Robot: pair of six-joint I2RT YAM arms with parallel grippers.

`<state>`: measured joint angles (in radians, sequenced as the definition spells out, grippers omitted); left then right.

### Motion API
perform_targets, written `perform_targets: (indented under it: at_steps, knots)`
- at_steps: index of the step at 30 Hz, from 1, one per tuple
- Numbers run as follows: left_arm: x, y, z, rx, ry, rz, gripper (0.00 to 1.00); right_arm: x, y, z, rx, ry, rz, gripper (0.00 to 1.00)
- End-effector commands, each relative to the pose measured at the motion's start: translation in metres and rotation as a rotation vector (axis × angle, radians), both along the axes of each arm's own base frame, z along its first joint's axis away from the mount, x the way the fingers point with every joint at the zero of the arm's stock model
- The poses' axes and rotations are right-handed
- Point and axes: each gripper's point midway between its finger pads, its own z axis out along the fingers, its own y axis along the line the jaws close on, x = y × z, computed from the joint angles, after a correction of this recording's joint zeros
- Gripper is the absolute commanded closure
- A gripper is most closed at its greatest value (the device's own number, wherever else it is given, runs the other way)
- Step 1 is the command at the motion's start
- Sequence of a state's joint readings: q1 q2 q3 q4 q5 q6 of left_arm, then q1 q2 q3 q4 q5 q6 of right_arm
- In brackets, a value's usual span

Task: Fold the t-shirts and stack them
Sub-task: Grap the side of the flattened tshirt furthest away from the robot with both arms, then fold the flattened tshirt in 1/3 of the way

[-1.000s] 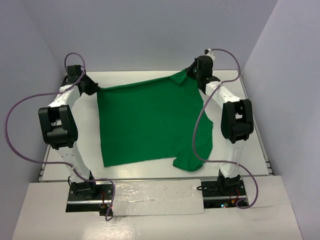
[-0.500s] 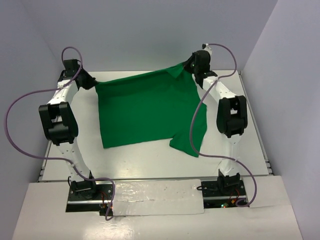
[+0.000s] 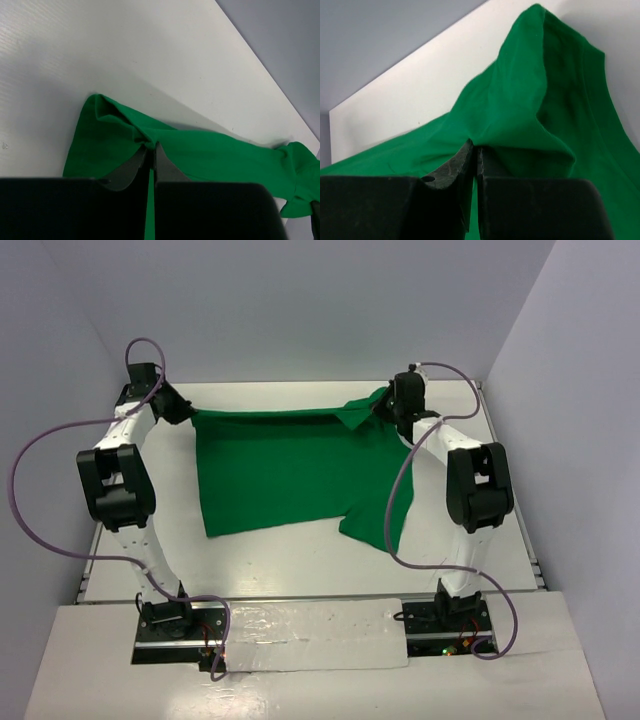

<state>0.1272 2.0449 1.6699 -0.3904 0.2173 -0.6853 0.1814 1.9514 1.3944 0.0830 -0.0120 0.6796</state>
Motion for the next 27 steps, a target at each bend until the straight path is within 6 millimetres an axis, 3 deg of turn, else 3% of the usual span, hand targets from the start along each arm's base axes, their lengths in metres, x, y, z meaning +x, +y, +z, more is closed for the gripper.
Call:
perform_targets:
  at_steps: [1, 6, 14, 19, 23, 24, 26, 27]
  knots:
    - [0.019, 0.011, 0.008, 0.030, -0.051, -0.020, 0.90, -0.007, -0.008, 0.039, 0.032, -0.101, -0.045, 0.91]
    - [0.015, 0.010, -0.002, 0.032, -0.038, -0.023, 0.90, -0.029, -0.017, 0.033, 0.041, -0.104, -0.090, 0.91]
    - [0.000, 0.003, -0.009, -0.004, -0.031, -0.016, 0.90, -0.047, -0.021, 0.017, 0.039, -0.071, -0.103, 0.91]
    - [-0.021, -0.002, -0.005, -0.035, -0.043, 0.002, 0.90, -0.062, -0.024, 0.005, 0.043, -0.040, -0.112, 0.91]
    - [-0.044, -0.011, -0.015, -0.071, -0.016, 0.018, 0.89, -0.076, -0.025, -0.008, 0.049, -0.007, -0.111, 0.91]
    - [-0.048, -0.011, -0.015, -0.072, -0.007, 0.029, 0.87, -0.078, -0.025, -0.011, 0.051, 0.004, -0.112, 0.87]
    - [-0.064, -0.013, -0.026, -0.087, 0.071, 0.056, 0.74, -0.087, -0.024, -0.020, 0.054, 0.033, -0.105, 0.78]
    - [-0.077, -0.014, -0.037, -0.084, 0.114, 0.074, 0.43, -0.092, -0.023, -0.025, 0.052, 0.051, -0.104, 0.57]
